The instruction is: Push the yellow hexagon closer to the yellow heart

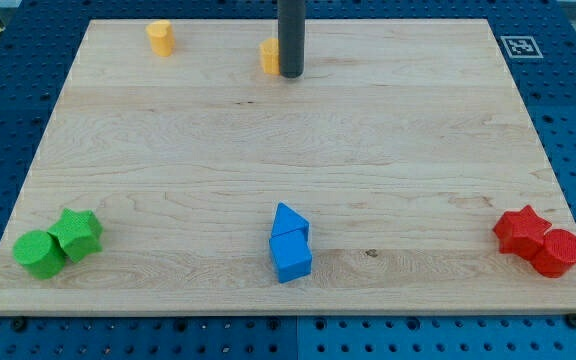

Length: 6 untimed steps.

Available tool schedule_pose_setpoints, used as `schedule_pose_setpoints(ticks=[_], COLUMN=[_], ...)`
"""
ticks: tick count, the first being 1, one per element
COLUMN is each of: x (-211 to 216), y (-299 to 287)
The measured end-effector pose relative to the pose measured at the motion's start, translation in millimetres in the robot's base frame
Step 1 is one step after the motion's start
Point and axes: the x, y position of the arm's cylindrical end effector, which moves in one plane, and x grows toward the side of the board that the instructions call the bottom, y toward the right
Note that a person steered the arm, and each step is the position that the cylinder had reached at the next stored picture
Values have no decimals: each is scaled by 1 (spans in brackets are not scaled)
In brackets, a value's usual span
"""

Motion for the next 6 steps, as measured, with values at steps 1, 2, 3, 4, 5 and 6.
schedule_pose_setpoints(ticks=[1,2,3,4,5,6], x=[-5,-12,-29,-44,-49,-49], y=[-7,-22,-49,-80,-100,-98])
